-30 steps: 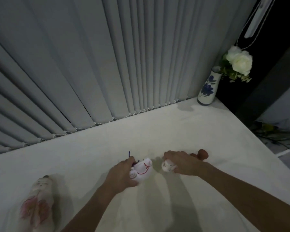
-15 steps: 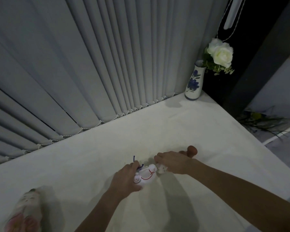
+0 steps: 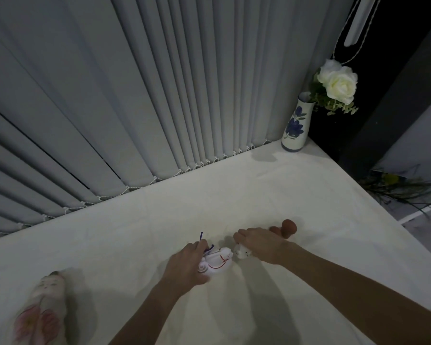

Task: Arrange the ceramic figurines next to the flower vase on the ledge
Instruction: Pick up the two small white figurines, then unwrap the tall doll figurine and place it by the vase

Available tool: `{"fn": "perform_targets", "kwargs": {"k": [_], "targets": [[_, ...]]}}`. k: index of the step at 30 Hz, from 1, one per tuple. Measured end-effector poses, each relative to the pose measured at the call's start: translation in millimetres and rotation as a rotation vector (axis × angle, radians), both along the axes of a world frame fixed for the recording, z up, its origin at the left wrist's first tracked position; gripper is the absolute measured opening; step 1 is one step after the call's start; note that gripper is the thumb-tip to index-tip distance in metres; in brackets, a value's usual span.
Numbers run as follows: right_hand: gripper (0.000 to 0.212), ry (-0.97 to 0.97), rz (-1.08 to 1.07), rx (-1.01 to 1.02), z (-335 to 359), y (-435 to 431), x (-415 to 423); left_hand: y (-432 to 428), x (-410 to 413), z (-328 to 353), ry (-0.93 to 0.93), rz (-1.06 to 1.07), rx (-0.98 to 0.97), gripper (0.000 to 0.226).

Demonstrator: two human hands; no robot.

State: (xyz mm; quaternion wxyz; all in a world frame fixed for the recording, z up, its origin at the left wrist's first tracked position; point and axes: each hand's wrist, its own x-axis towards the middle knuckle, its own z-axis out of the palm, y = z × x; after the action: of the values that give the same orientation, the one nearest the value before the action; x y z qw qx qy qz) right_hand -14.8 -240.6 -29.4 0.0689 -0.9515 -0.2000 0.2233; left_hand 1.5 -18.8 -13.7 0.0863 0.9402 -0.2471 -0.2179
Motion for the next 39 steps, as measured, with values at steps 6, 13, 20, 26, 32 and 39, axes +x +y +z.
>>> {"fn": "perform_targets", "kwargs": {"k": [6,13,20,26,32,39], "targets": [[0.043,0.014,-0.004,-0.039,0.3,0.3,0.1,3.8,0.1,0.5,0.001,0.008,-0.007,0.054],[0.068,0.097,-0.065,0.104,19.8,-0.6,3.0,10.3,0.2,3.3,0.043,0.022,-0.100,0.086],[0.075,-0.006,-0.012,0.445,78.5,43.3,17.4,65.3,-15.2,19.9,-0.056,0.257,-0.310,0.096],[0.070,0.128,0.141,0.537,75.0,153.7,35.1,158.4,-34.9,39.4,-0.235,0.583,-0.321,0.086],[0.055,0.497,-0.142,0.797,27.3,277.3,39.5,252.5,-50.8,52.7,-0.371,1.005,-0.327,0.082],[0.030,0.911,-0.468,0.923,-4.1,361.2,36.0,309.6,-53.8,22.0,0.150,1.309,-0.430,0.073]]}}
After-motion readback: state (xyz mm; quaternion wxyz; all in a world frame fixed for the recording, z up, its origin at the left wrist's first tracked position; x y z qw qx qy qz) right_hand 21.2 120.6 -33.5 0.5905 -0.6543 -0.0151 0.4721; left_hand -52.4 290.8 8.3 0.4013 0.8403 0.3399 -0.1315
